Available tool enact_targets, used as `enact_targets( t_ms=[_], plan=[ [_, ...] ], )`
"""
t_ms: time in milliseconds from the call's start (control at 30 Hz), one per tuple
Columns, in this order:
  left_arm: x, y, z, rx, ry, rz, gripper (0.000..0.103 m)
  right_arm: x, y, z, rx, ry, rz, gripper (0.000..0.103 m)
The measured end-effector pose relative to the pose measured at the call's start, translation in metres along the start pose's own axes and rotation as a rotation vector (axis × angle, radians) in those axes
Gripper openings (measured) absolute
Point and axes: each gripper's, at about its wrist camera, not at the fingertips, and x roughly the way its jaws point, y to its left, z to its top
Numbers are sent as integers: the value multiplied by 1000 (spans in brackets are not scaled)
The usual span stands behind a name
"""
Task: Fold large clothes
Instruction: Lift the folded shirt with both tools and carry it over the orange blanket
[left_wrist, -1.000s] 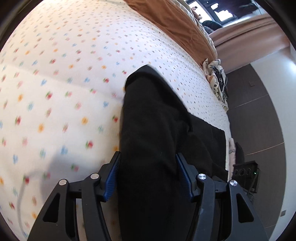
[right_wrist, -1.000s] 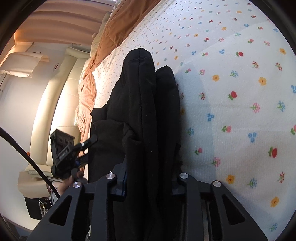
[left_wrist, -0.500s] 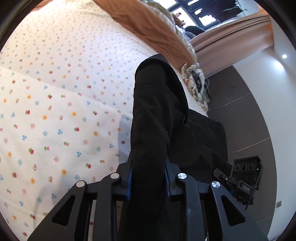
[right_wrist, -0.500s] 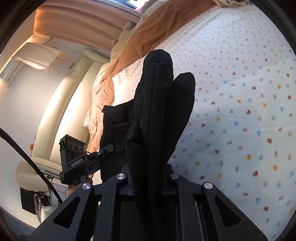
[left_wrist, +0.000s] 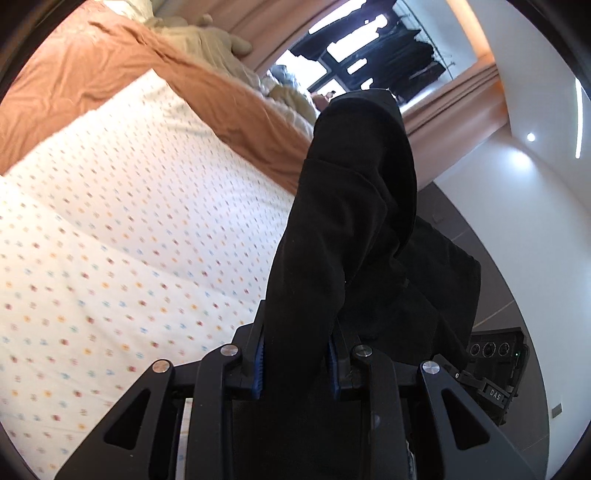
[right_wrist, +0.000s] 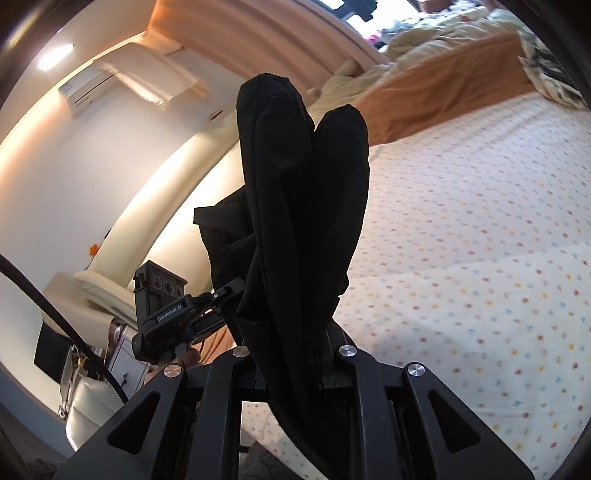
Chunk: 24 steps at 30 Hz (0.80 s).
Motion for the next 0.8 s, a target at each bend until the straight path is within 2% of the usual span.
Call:
enact_targets(
  t_ms=[233, 533, 800],
  plan=[
    [-86, 36, 27, 5, -101, 52, 27, 80, 57, 11, -69, 44, 78, 12],
    [-195, 102, 56, -24, -221, 124, 27, 189, 120, 13, -171, 141, 154, 12],
    [-278, 159, 69, -65, -311, 195, 27, 286, 174, 14, -236, 227, 212, 12]
  ],
)
